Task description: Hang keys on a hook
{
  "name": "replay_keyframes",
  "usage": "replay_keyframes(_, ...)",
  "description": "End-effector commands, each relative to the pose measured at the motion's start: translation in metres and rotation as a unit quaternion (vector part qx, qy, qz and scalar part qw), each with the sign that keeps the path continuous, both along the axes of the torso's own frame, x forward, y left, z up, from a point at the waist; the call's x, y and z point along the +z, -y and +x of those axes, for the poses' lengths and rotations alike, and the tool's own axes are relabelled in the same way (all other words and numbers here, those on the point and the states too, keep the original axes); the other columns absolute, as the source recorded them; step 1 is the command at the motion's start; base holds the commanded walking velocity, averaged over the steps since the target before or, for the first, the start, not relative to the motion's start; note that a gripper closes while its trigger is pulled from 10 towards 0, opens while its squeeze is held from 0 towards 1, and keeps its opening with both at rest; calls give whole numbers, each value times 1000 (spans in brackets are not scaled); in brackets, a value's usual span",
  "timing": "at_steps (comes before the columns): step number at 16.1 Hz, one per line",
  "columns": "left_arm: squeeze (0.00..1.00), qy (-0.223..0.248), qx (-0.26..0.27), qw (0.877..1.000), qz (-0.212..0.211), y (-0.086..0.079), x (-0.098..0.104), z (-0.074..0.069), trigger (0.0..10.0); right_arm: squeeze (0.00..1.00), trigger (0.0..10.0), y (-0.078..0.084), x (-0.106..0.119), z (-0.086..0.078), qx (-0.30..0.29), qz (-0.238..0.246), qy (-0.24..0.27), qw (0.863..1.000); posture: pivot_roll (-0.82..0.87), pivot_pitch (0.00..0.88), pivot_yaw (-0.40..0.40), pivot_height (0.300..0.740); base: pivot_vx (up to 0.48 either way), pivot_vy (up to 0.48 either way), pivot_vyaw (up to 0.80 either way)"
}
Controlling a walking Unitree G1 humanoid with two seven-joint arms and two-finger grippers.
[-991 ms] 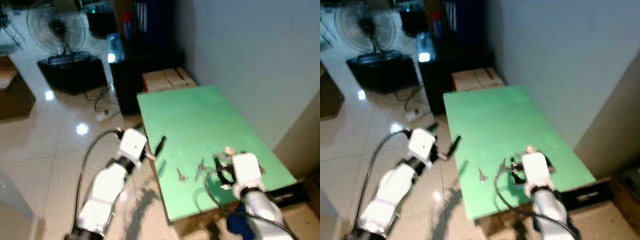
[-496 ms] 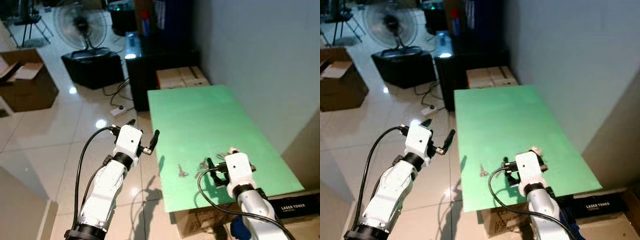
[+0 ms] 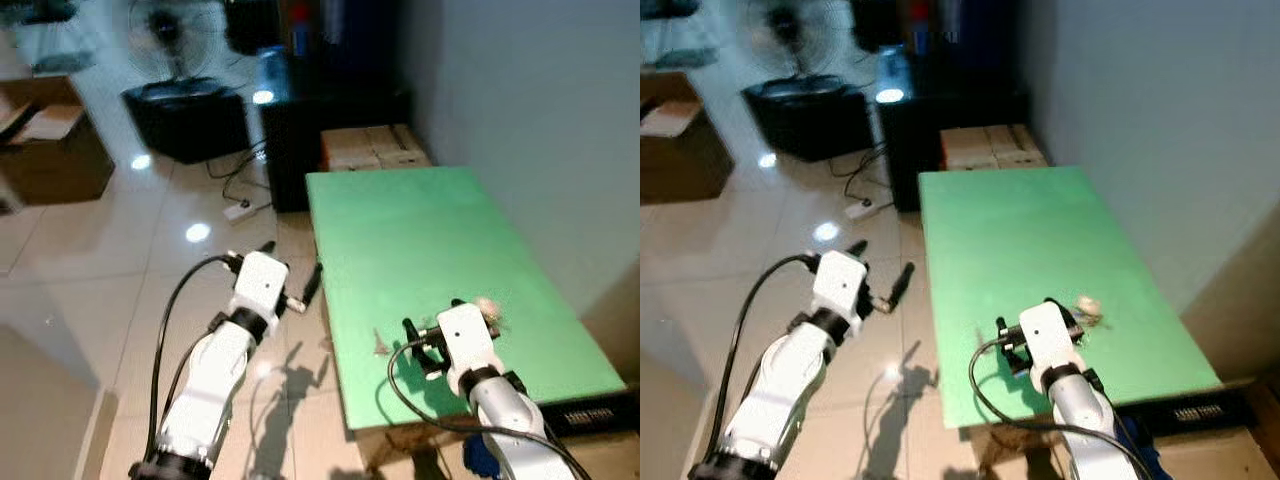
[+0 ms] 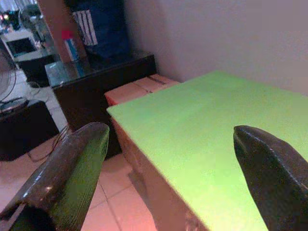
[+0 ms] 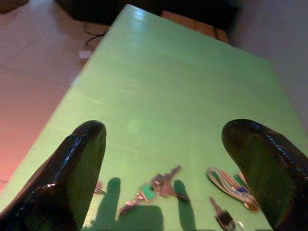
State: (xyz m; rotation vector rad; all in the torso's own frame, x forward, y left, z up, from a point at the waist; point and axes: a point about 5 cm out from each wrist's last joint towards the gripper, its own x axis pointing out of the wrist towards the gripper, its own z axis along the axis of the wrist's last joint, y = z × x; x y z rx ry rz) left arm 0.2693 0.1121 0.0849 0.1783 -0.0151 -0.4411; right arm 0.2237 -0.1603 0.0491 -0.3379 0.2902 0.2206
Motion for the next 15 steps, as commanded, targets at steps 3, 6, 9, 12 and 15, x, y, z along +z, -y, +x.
replay_keyframes(3,0,2,-17,1000,15,0,-1,-5,10000,0,10000,5,-6,-4,-21,0,-16,1000,-138,0,33,740,196,0,267)
replay_keyframes(6,0,-1,-30,999,13,2,-3,-9,10000,0,10000,7,-8,-7,-21,-2,-20,1000,-138,0,33,740,0,0,0)
replay_keyframes(9,0,-5,-27,999,17,0,-4,-8,10000,0,10000,7,-11,-11,-24,3,-34,999,-140,0,35,740,0,0,0)
replay_keyframes(12,0,-13,-29,999,22,-2,-7,-7,10000,0,10000,8,-14,-11,-34,17,-50,998,-142,0,41,740,0,0,0)
replay_keyframes(15,0,-26,-70,996,46,-2,-13,-12,10000,0,10000,-8,-26,-11,51,4,-88,995,-134,26,45,740,0,0,0)
